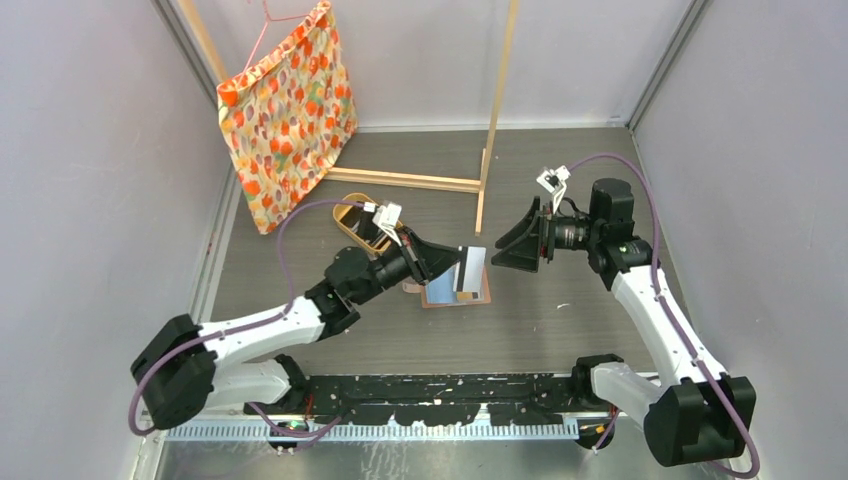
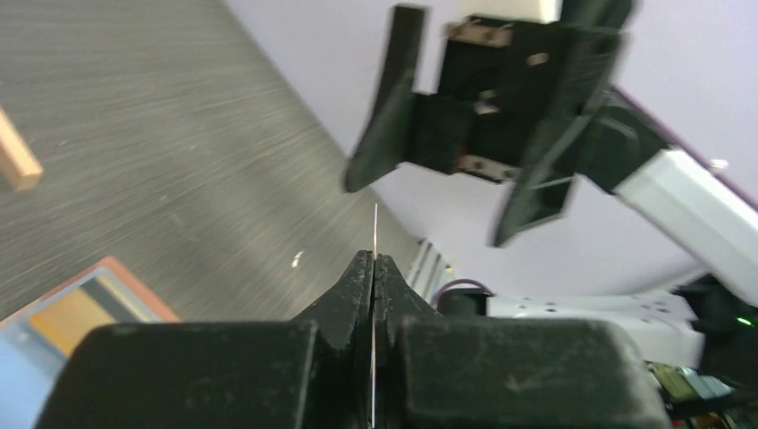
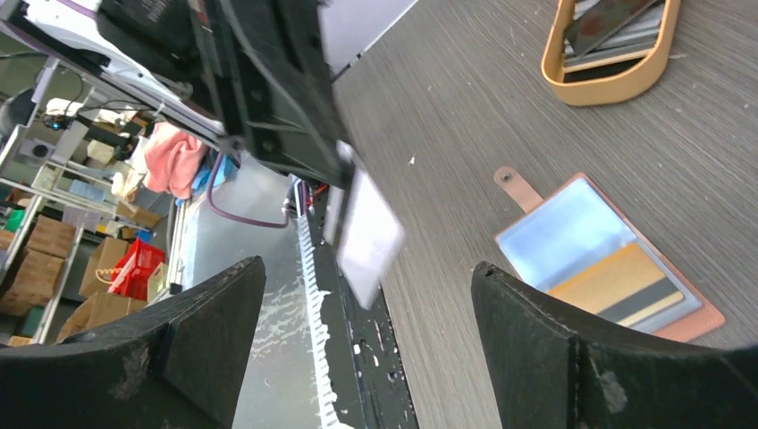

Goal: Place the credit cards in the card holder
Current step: Insert the credit card into the card holder.

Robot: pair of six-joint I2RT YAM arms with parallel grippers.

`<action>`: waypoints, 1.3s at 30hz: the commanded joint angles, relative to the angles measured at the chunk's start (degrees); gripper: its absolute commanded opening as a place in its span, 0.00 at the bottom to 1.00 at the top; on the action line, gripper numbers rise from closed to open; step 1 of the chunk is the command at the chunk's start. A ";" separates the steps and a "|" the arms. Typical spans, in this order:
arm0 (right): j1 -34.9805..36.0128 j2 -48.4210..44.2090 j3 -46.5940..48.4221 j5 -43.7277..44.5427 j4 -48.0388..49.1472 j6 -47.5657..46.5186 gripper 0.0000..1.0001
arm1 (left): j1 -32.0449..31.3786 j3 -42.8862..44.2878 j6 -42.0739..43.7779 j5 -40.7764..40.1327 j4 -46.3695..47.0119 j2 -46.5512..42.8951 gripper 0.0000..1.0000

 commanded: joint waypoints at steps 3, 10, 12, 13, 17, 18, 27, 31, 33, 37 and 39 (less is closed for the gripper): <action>1.39 0.30 -0.75 -1.72 13.79 12.89 0.91 | -2.75 0.41 2.63 -12.55 10.75 5.26 0.00; 2.75 2.72 -2.21 2.54 19.15 18.83 0.90 | -3.38 -0.93 1.34 -16.87 19.46 8.42 0.00; 2.78 2.95 -2.31 2.96 19.46 19.27 0.89 | -3.46 -1.03 1.46 -17.61 21.44 9.00 0.00; 2.75 2.85 -2.41 3.63 19.67 19.58 0.89 | -3.47 -1.08 1.50 -17.94 22.94 9.27 0.00; 3.28 3.53 -3.54 4.32 22.49 22.46 0.87 | -3.47 -0.62 1.38 -18.77 25.47 10.51 0.00; 3.55 3.99 -3.66 4.31 23.03 22.95 0.86 | -3.53 -0.41 1.04 -18.77 26.48 11.05 0.00; 5.42 6.19 -2.71 4.17 27.28 27.99 0.50 | -4.26 1.47 -0.42 -19.36 31.02 14.66 0.00; 5.45 6.94 -2.48 3.71 28.37 29.01 0.24 | -4.26 1.24 -0.86 -19.53 32.95 15.87 0.00; 5.43 7.26 -2.36 3.69 28.13 28.41 0.07 | -4.26 0.85 -0.96 -19.44 33.84 16.11 0.01; 5.40 7.81 -0.73 2.90 19.53 19.56 0.01 | -4.13 -1.16 0.36 -21.18 31.51 14.05 0.36; 5.32 7.92 0.73 3.42 9.93 8.66 0.01 | -3.30 -2.50 2.28 -21.26 25.36 10.38 0.59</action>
